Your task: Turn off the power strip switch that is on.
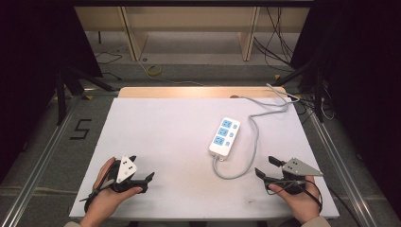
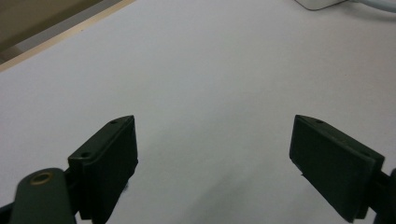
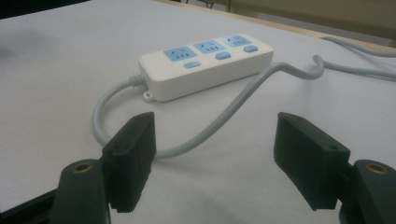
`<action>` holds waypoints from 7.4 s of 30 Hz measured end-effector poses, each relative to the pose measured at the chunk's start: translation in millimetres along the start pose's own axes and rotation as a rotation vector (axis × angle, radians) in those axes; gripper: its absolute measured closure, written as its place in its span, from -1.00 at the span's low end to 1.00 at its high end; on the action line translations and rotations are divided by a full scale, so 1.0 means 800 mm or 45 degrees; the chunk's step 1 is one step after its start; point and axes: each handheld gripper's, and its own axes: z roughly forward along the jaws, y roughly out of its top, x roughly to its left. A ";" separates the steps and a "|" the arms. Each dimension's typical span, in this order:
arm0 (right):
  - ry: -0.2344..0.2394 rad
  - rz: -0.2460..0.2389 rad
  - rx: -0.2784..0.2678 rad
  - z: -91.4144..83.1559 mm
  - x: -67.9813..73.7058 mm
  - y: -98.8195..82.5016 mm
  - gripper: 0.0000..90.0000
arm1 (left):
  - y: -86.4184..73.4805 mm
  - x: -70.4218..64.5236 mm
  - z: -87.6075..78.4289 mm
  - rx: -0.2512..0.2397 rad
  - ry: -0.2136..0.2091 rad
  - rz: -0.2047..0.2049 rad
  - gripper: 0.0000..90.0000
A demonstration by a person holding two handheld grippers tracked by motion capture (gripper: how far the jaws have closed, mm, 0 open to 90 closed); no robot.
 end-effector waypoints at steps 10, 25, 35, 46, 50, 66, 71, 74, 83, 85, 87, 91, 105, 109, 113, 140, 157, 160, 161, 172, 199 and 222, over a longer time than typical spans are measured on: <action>-0.013 -0.031 0.015 -0.002 0.003 0.003 -0.12 | -0.003 0.002 -0.004 0.000 0.017 0.012 -0.66; -0.072 -0.028 0.059 -0.020 0.000 0.012 0.69 | -0.002 0.006 -0.006 -0.015 0.043 -0.010 -0.65; -0.087 -0.091 0.107 -0.018 -0.001 0.025 1.00 | -0.003 0.006 -0.006 -0.010 0.041 -0.011 -0.65; -0.088 -0.122 0.124 -0.017 -0.001 0.037 1.00 | -0.002 0.006 -0.006 -0.013 0.044 -0.009 -0.64; -0.078 -0.124 0.130 -0.014 0.000 0.043 1.00 | -0.003 0.007 -0.006 -0.018 0.049 -0.016 -0.64; -0.064 -0.118 0.154 -0.005 -0.001 0.061 1.00 | -0.003 0.008 -0.007 -0.015 0.050 -0.011 -0.64; -0.055 -0.128 0.159 0.001 0.002 0.066 1.00 | -0.003 0.008 -0.007 -0.008 0.051 -0.004 -0.64; -0.054 -0.131 0.160 0.003 0.003 0.068 1.00 | -0.003 0.008 -0.006 -0.011 0.052 -0.010 -0.64; -0.052 -0.136 0.171 0.007 0.002 0.072 1.00 | -0.002 0.007 -0.006 -0.006 0.049 -0.003 -0.64; -0.050 -0.133 0.175 0.008 0.003 0.073 1.00 | -0.002 0.007 -0.006 -0.007 0.050 -0.003 -0.64; -0.047 -0.134 0.178 0.009 0.002 0.073 1.00 | -0.003 0.007 -0.006 -0.009 0.051 -0.006 -0.64; -0.042 -0.135 0.181 0.012 0.003 0.076 1.00 | -0.003 0.007 -0.006 -0.008 0.045 -0.008 -0.64; -0.011 -0.148 0.206 0.023 0.008 0.085 1.00 | -0.002 0.007 -0.005 -0.011 0.044 -0.010 -0.64; 0.000 -0.154 0.215 0.027 0.009 0.087 1.00 | -0.002 0.006 -0.005 -0.012 0.043 -0.012 -0.64; 0.017 -0.161 0.228 0.031 0.011 0.090 1.00 | -0.002 0.006 -0.005 -0.009 0.041 -0.012 -0.64; 0.065 -0.187 0.296 0.051 0.015 0.105 1.00 | -0.002 0.006 -0.004 -0.009 0.041 -0.013 -0.64; 0.075 -0.198 0.324 0.061 0.013 0.111 1.00 | -0.002 0.006 -0.004 -0.005 0.040 -0.008 -0.63; 0.077 -0.198 0.329 0.063 0.014 0.112 1.00 | -0.002 0.006 -0.004 -0.005 0.039 -0.004 -0.63; 0.077 -0.198 0.329 0.063 0.014 0.112 1.00 | -0.002 0.005 -0.004 -0.005 0.040 -0.006 -0.63; 0.089 -0.208 0.348 0.072 0.017 0.119 1.00 | -0.001 0.005 -0.003 -0.007 0.038 -0.006 -0.63; 0.096 -0.226 0.403 0.102 0.017 0.130 1.00 | -0.002 0.004 -0.003 0.003 0.035 0.004 -0.63; 0.112 -0.252 0.452 0.127 0.017 0.142 1.00 | -0.002 0.004 -0.003 0.003 0.032 0.004 -0.62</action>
